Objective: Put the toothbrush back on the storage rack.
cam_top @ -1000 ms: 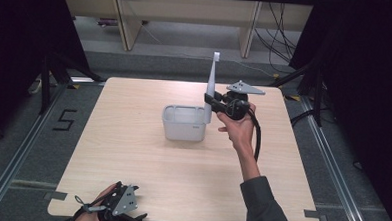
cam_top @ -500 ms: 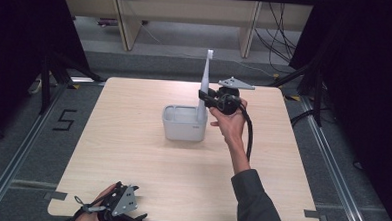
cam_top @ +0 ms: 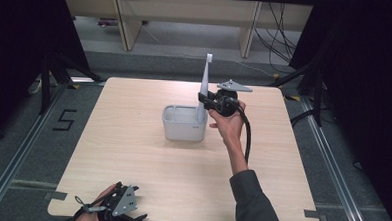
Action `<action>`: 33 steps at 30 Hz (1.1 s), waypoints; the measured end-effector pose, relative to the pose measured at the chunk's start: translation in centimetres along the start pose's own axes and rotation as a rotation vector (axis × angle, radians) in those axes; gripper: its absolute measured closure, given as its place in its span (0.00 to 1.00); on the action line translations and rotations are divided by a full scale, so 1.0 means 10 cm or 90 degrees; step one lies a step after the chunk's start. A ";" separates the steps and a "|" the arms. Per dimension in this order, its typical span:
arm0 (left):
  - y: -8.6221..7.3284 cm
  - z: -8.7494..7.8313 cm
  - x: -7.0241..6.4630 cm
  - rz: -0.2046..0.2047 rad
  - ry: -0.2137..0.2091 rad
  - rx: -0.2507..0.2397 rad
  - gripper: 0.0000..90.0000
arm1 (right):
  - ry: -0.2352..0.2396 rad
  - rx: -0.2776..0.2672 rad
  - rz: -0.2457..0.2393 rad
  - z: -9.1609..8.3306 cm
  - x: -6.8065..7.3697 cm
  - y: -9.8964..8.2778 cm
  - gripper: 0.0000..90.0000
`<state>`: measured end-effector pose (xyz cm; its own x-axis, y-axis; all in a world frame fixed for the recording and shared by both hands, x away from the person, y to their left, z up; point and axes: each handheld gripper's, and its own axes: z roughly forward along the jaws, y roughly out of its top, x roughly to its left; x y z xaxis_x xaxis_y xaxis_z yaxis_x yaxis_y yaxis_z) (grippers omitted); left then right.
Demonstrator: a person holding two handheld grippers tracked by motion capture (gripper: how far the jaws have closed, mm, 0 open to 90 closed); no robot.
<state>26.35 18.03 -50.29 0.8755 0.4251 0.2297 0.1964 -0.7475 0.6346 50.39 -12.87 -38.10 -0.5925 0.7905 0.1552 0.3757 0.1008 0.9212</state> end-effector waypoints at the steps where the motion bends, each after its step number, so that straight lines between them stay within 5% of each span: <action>1: 0.01 -0.01 0.01 0.002 -0.019 0.014 0.17 | -0.007 0.002 0.001 0.00 0.00 -0.01 0.74; 3: -0.01 0.00 0.01 0.003 0.001 0.003 0.17 | -0.008 0.005 -0.009 0.02 -0.01 -0.04 0.74; 21: -0.01 0.00 0.00 0.003 0.000 0.007 0.17 | -0.027 0.036 -0.039 0.12 -0.01 -0.23 0.74; 22: 0.01 -0.02 0.01 0.004 -0.019 0.017 0.17 | -0.034 0.040 -0.033 0.12 0.00 -0.25 0.74; 25: -0.01 0.00 0.00 0.005 -0.001 0.007 0.17 | -0.029 0.047 -0.043 0.13 0.01 -0.27 0.74; 28: 0.00 0.00 0.00 0.004 0.000 0.005 0.17 | -0.037 0.049 -0.040 0.13 0.01 -0.29 0.74; 29: 0.00 -0.01 0.01 0.005 -0.020 0.017 0.17 | -0.030 0.054 -0.049 0.14 0.00 -0.30 0.74; 33: 0.00 -0.01 0.01 0.009 -0.009 0.016 0.17 | -0.027 0.058 -0.048 0.15 -0.01 -0.34 0.74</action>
<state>26.41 18.12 -50.21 0.8840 0.4081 0.2280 0.1952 -0.7654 0.6133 50.22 -12.38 -41.74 -0.5914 0.8034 0.0689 0.3951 0.2142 0.8933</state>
